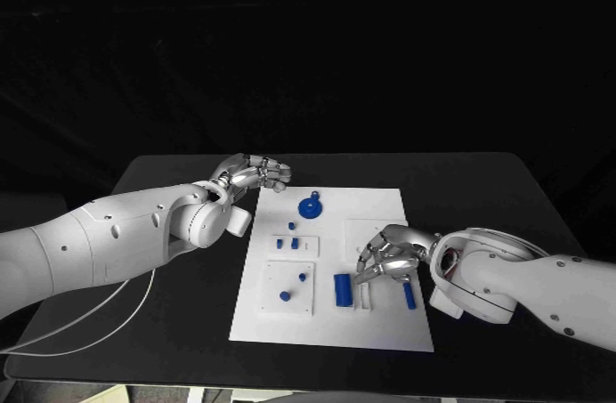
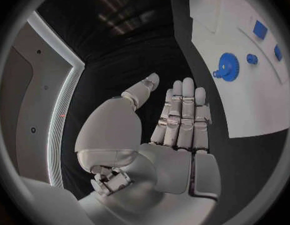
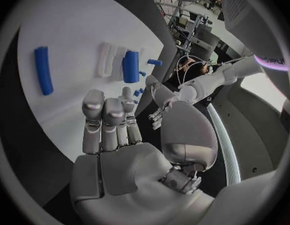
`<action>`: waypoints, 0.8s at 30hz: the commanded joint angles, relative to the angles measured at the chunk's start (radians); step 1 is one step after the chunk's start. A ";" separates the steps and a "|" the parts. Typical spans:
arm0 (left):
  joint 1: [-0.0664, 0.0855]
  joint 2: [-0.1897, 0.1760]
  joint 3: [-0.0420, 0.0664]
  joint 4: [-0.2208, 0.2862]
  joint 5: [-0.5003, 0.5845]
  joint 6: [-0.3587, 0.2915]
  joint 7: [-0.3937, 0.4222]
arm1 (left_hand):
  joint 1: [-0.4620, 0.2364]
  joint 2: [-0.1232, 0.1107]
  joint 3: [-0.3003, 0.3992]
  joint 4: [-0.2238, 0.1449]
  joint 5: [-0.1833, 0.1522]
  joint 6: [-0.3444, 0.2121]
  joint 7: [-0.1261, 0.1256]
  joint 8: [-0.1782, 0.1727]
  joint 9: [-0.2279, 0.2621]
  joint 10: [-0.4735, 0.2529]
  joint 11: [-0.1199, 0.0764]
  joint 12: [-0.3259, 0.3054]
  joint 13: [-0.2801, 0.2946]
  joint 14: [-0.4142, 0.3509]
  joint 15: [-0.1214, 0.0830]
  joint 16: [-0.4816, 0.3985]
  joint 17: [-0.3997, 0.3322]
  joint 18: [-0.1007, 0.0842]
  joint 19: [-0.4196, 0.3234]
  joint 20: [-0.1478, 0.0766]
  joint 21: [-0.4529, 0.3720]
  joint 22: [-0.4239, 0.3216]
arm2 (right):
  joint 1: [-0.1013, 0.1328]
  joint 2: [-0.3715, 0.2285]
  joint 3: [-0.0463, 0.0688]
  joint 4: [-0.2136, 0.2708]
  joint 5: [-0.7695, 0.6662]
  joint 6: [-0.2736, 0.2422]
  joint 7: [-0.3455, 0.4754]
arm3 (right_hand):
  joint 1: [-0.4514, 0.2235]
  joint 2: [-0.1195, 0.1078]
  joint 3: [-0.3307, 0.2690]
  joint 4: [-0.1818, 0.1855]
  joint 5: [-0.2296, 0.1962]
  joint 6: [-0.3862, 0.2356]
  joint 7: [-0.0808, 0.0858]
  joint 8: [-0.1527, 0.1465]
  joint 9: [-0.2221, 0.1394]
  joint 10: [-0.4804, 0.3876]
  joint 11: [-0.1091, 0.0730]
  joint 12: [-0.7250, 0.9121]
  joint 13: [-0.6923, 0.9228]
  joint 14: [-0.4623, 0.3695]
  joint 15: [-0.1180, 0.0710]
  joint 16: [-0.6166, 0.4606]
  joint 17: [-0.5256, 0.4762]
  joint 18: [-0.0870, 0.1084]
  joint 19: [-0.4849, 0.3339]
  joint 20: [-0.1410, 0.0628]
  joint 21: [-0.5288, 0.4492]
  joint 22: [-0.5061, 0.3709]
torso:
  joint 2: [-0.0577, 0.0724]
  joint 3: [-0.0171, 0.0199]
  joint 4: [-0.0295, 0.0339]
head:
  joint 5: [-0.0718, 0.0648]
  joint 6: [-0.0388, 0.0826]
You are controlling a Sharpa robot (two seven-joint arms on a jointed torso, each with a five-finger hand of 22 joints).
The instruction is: Assemble the parts on the task board
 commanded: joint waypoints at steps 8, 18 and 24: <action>0.001 0.003 0.001 -0.001 0.000 0.013 0.008 | -0.010 0.001 0.002 0.007 -0.005 -0.009 0.000 0.003 -0.001 -0.006 -0.003 -0.005 -0.001 0.006 0.002 -0.006 0.002 0.007 0.005 0.003 -0.004 0.002 | 0.000 0.016 0.000 -0.001 -0.564 -0.091 0.338 | 0.296 -0.052 0.134 -0.002 0.064 -0.083 0.012 -0.032 -0.008 -0.035 -0.003 0.011 0.015 -0.021 0.002 -0.014 0.006 0.074 -0.038 0.021 -0.011 0.006 | 0.000 0.0006 -0.0005 | 0.001 0.004; 0.001 0.003 0.001 -0.003 0.000 0.013 0.007 | -0.010 0.000 0.002 0.007 -0.005 -0.010 0.001 0.003 -0.001 -0.006 -0.003 -0.005 -0.001 0.007 0.002 -0.007 0.004 0.007 0.005 0.003 -0.004 0.002 | -0.001 0.059 -0.013 -0.020 -0.776 -0.093 0.337 | 0.313 -0.096 0.163 0.000 0.061 -0.182 -0.059 -0.051 -0.012 -0.096 -0.048 0.026 0.026 -0.076 -0.036 -0.005 0.030 0.077 -0.079 0.044 -0.004 0.020 | 0.001 -0.0006 0.0017 | 0.002 -0.001; 0.001 0.002 0.001 -0.003 0.000 0.015 0.007 | -0.010 0.000 0.002 0.007 -0.005 -0.010 0.001 0.003 -0.002 -0.006 -0.003 -0.005 -0.001 0.007 0.002 -0.007 0.004 0.007 0.005 0.003 -0.004 0.002 | -0.006 0.075 -0.019 -0.025 -0.846 -0.069 0.330 | 0.317 -0.093 0.160 -0.001 0.057 -0.181 -0.071 -0.043 -0.009 -0.099 -0.051 0.030 0.024 -0.079 -0.039 -0.002 0.033 0.077 -0.081 0.042 -0.001 0.021 | 0.000 -0.0009 0.0016 | 0.005 -0.004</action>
